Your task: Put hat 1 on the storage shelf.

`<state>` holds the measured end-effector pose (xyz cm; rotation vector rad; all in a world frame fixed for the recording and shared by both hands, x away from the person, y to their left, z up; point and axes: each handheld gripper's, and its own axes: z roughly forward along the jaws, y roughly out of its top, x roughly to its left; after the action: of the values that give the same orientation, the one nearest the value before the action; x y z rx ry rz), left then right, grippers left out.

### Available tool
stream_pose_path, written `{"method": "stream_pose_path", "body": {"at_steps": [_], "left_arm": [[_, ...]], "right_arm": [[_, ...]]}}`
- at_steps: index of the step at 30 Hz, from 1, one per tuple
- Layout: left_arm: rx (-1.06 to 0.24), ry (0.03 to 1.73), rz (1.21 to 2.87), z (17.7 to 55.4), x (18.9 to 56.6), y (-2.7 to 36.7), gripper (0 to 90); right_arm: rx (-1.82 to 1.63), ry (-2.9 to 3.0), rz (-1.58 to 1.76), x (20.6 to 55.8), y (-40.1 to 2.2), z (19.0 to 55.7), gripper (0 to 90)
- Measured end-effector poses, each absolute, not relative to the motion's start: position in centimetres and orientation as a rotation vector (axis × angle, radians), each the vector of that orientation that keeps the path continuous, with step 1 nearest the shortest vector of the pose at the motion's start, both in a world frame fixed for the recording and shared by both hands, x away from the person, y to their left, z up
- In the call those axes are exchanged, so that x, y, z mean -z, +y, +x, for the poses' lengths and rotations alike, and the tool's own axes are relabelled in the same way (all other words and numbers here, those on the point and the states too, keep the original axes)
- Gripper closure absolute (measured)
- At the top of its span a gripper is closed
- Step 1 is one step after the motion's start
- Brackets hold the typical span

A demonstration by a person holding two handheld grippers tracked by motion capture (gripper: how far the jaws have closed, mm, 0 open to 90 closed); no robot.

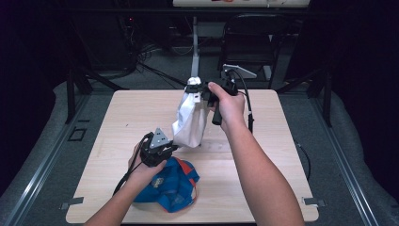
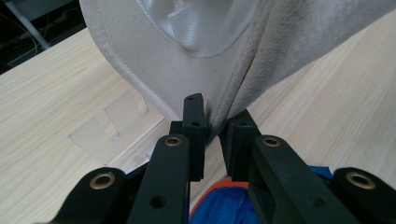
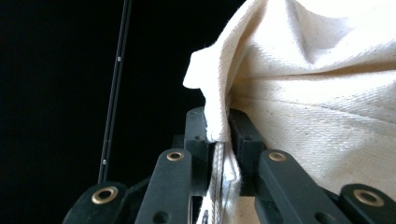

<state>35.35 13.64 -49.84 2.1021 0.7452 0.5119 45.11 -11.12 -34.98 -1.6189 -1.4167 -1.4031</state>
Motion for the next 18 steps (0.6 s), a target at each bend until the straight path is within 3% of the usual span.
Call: {"method": "stream_pose_path", "body": {"at_steps": [4, 18], "left_arm": [[-0.47, 0.769, 2.057, 35.6, 50.5, 14.2, 80.6], [-0.499, 0.897, 1.983, 34.8, 51.2, 14.9, 83.5]], "right_arm": [[1.397, -1.407, -1.627, 35.5, -11.0, 45.3, 79.6], [1.342, -1.488, -1.645, 36.9, -10.8, 45.1, 75.9]]}}
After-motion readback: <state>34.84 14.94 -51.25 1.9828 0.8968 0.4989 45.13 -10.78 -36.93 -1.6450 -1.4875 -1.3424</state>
